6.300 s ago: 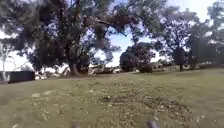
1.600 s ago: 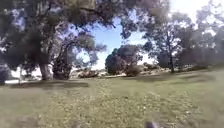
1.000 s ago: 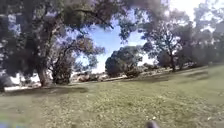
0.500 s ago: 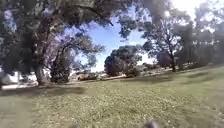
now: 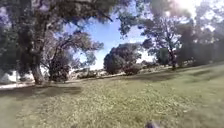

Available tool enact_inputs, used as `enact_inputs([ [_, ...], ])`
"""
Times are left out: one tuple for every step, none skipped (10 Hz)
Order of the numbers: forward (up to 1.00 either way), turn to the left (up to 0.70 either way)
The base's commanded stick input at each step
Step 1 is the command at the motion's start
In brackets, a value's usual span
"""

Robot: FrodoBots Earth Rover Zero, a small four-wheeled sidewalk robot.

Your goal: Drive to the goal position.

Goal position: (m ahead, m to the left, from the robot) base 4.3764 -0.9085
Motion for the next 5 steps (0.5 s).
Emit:
enact_inputs([
  [0.70,0.00],
  [0.70,0.00],
  [0.70,0.00],
  [0.70,0.00],
  [0.70,0.00],
])
